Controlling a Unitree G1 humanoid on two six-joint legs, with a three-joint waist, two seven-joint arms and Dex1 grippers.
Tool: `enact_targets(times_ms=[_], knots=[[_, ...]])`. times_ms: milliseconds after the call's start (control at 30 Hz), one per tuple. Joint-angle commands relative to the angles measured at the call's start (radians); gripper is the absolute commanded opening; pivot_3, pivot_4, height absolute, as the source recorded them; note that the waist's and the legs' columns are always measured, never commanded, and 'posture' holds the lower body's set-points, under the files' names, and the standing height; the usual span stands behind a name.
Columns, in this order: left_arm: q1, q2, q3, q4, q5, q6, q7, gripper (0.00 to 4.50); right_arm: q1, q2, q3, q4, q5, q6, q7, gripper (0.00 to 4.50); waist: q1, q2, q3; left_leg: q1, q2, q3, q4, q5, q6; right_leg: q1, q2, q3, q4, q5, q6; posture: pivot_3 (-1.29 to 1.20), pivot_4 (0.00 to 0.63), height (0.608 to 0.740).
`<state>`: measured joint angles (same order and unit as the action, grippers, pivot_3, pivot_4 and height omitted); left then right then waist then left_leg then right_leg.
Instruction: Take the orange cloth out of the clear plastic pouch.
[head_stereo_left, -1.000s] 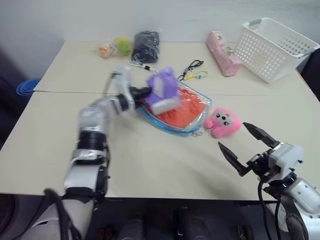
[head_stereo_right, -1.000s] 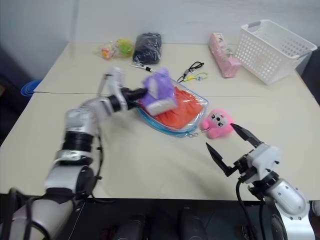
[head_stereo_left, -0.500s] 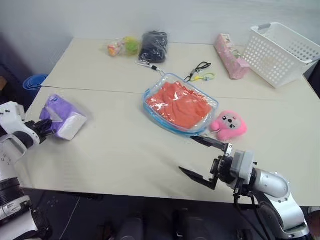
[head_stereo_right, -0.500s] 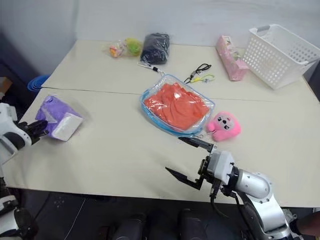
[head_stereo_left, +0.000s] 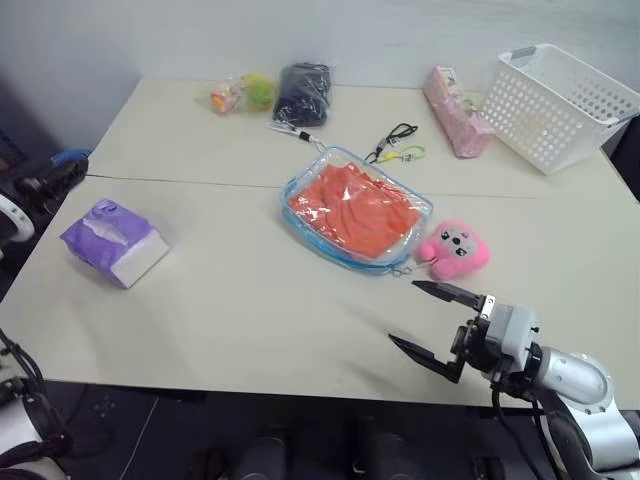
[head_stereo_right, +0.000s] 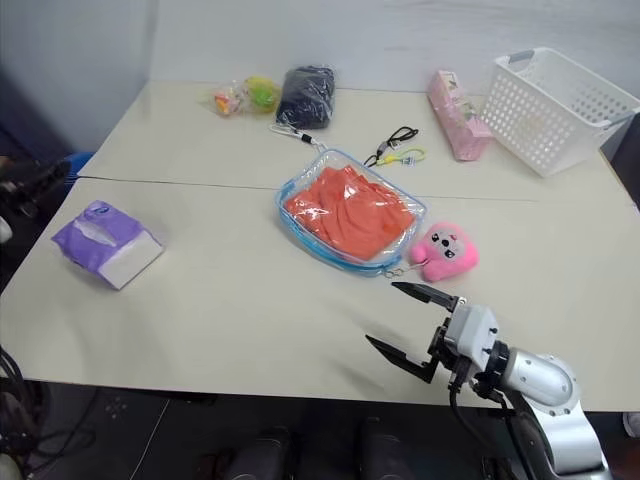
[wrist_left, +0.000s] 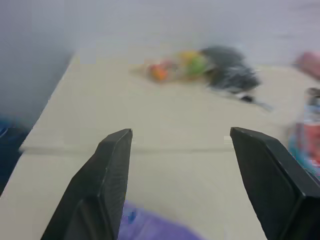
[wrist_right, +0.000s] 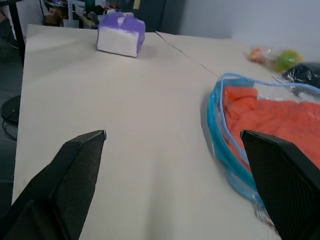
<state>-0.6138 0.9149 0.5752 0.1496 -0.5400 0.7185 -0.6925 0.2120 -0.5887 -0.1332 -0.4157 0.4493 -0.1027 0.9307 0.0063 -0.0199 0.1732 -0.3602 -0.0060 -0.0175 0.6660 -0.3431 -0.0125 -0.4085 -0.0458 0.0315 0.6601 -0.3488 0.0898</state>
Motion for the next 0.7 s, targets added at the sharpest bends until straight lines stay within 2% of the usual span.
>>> enact_targets(times_ms=[33, 133, 167, 267, 333, 400, 500, 700], knots=[[-0.058, -0.011, -0.228, 0.051, 0.104, -0.312, -0.25, 3.29, 0.026, -0.011, -0.059, -0.016, 0.007, -0.022, -0.012, 4.5, 0.001, 0.0, 0.0, 0.0, 0.0, 0.0, 0.0, 0.0, 0.0, 0.0, 0.0, 0.0, 0.0, 0.0, 0.0, 0.0, 0.15, 0.74], [-0.145, -0.039, -0.507, 0.25, 0.334, -0.628, -0.403, 3.29, 0.059, -0.02, -0.094, 0.0, -0.013, -0.038, -0.011, 4.5, 0.005, 0.004, -0.001, 0.003, -0.001, 0.002, 0.0, 0.0, 0.0, 0.003, 0.0, 0.001, 0.0, 0.0, 0.0, 0.0, 0.15, 0.74], [-0.208, -0.088, -0.574, 0.349, 0.405, -0.754, -0.394, 3.64, 0.074, -0.026, -0.112, 0.013, -0.03, -0.053, -0.008, 4.5, 0.009, 0.005, -0.001, 0.004, -0.001, 0.002, 0.0, 0.0, 0.0, 0.003, 0.001, 0.001, 0.0, 0.0, 0.0, 0.0, 0.15, 0.74], [-0.389, -0.254, -0.674, 0.629, 0.511, -1.053, -0.36, 4.42, 0.1, -0.013, -0.159, 0.026, -0.046, -0.074, -0.042, 4.5, 0.02, 0.001, 0.0, 0.002, -0.001, 0.003, 0.002, 0.001, 0.002, 0.003, 0.003, 0.001, 0.0, 0.0, 0.0, 0.0, 0.15, 0.74], [-0.485, -0.329, -0.72, 0.796, 0.58, -1.179, -0.323, 4.47, 0.128, -0.005, -0.172, 0.007, -0.048, -0.08, -0.053, 4.5, 0.019, 0.0, 0.0, -0.005, -0.001, 0.003, 0.007, 0.0, 0.004, -0.002, 0.003, 0.001, 0.001, 0.001, 0.001, 0.0, 0.15, 0.74], [-0.548, -0.367, -0.772, 0.925, 0.642, -1.259, -0.338, 4.47, 0.156, 0.003, -0.18, -0.016, -0.052, -0.084, -0.065, 4.5, 0.011, -0.001, 0.0, -0.014, -0.001, 0.004, 0.013, -0.002, 0.006, -0.008, 0.003, 0.001, 0.004, 0.001, 0.002, 0.0, 0.15, 0.74], [-0.619, -0.402, -0.876, 1.061, 0.795, -1.314, -0.235, 4.47, 0.211, 0.027, -0.194, -0.054, -0.064, -0.098, -0.098, 4.5, -0.006, 0.0, 0.0, -0.012, -0.001, 0.007, 0.012, -0.004, 0.009, -0.009, 0.003, 0.002, 0.006, 0.001, 0.002, 0.0, 0.15, 0.74], [-0.684, -0.44, -0.936, 1.145, 0.9, -1.328, -0.178, 4.47, 0.28, 0.07, -0.202, -0.115, -0.084, -0.104, -0.16, 4.5, -0.005, -0.001, 0.001, -0.011, -0.001, 0.008, 0.015, -0.005, 0.009, -0.008, 0.003, 0.004, 0.004, 0.001, 0.002, 0.0, 0.15, 0.74]])
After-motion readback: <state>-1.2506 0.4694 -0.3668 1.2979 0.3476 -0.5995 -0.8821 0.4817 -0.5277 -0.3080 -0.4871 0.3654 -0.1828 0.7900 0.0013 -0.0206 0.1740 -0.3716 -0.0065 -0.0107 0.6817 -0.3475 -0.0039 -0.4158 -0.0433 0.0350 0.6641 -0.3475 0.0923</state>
